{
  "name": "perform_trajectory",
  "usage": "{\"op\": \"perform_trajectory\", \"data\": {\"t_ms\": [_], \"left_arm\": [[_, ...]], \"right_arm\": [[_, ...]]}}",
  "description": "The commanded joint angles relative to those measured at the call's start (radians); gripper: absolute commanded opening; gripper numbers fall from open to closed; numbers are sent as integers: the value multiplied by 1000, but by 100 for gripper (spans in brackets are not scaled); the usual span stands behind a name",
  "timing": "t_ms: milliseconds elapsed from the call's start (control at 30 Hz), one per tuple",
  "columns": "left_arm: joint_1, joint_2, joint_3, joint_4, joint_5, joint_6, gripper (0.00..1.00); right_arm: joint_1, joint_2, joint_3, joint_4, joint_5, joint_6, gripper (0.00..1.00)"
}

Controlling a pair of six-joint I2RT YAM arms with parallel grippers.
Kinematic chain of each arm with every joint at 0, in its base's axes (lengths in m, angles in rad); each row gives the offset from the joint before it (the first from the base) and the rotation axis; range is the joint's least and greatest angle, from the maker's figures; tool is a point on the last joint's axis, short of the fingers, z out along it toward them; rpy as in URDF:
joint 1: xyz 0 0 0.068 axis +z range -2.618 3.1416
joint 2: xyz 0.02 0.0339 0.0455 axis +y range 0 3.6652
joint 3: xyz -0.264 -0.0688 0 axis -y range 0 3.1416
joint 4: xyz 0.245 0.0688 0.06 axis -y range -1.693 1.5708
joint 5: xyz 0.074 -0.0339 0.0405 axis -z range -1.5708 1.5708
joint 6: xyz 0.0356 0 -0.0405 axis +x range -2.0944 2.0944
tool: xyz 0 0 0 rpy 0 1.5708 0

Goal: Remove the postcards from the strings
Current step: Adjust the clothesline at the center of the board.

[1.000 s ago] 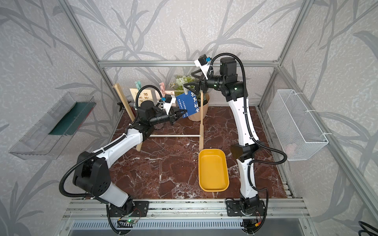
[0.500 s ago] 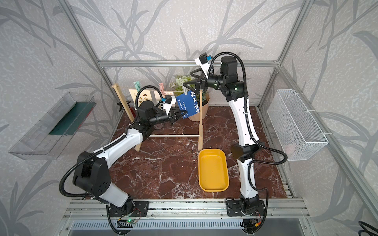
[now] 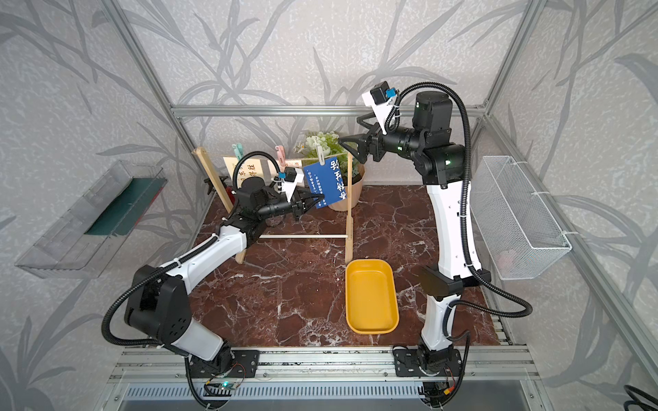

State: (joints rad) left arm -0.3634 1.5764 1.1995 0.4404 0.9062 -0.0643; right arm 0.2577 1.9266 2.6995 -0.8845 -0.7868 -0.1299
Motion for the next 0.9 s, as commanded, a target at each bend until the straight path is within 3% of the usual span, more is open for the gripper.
{"op": "perform_trajectory", "data": {"t_ms": [0,67,233,467,867], "left_arm": [[10,-36,-12,56,3,-11,22],[14,-33,-12,71,5,-24,34],[19,-28,-9,83,11,-38,35],[21,-23,2,63,12,-29,44],[21,-15,15,42,9,-22,62]], "right_arm": [[-21,-60,-146,-1,-19,-6,91],[-32,-145,-300,101,-20,11,92],[-106,-321,-650,360,-69,86,96],[-101,-374,-1001,533,-79,37,98],[-47,-226,-1015,730,-153,25,98]]}}
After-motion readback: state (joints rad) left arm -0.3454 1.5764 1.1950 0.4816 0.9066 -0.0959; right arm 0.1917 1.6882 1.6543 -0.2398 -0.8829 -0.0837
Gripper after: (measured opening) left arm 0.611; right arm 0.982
